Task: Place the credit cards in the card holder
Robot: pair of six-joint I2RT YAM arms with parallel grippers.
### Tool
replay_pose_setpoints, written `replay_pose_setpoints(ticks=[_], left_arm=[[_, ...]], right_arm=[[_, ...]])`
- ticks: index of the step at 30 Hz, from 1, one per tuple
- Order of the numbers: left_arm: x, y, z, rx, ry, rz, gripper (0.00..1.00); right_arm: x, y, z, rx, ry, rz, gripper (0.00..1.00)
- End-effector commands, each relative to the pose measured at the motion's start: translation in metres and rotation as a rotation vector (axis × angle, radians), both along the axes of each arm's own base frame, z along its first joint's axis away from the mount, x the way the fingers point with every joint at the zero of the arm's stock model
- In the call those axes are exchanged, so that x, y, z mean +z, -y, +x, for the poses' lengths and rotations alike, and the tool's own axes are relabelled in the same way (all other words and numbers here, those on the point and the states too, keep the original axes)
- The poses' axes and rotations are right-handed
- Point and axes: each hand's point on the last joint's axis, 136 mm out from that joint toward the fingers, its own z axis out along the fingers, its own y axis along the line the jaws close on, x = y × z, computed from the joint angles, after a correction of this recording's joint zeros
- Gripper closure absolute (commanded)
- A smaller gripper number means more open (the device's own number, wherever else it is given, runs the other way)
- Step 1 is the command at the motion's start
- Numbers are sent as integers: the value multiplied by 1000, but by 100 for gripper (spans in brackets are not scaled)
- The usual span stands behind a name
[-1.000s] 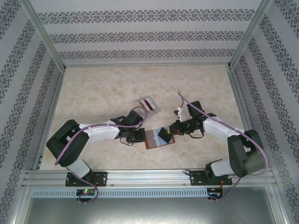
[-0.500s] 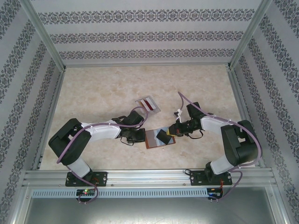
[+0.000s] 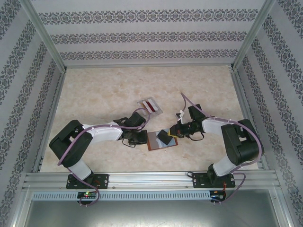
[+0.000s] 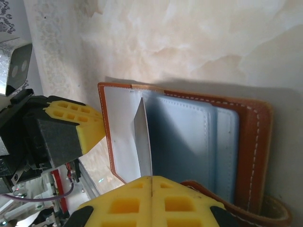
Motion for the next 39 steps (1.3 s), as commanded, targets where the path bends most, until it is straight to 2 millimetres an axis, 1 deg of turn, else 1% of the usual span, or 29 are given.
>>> replay_pose_setpoints(ticks=[1,5,8,9,11,15,22,25,27,29,33,39], left_arm=[[-9,0,-4,-15,-13,18,93],[-9,1,-3,-16,-15,16,93],[-9,2,-3,-21,-17,15,93],[-10,2,-3,-22,-19,16,93],[-11,2,-4,-23,-21,16,93],[-11,2,-4,-21,-22,15,93],[-12,4,-5,-23,-28,3,93],[-12,4,-5,-25,-28,3,93],[-12,4,-5,-26,-27,3,93],[-13,5,-4,-25,-26,2,94],[-13,6,-4,-25,-27,-6,93],[-14,5,-5,-26,-26,-3,93]], right_arm=[[-9,0,0,-26,9,-62,85],[-10,4,2,-52,41,-131,83],[-8,6,1,-58,60,-150,94],[-8,5,0,-55,59,-151,96],[-7,5,-1,-59,56,-153,97],[-10,11,0,-122,63,-188,99],[-11,13,2,-200,107,-213,96],[-11,10,-1,-195,99,-206,92],[-12,5,-4,-180,99,-204,87],[-14,0,-7,-159,93,-208,87],[-18,-11,-11,-112,71,-209,90],[-18,-14,-13,-79,76,-232,91]])
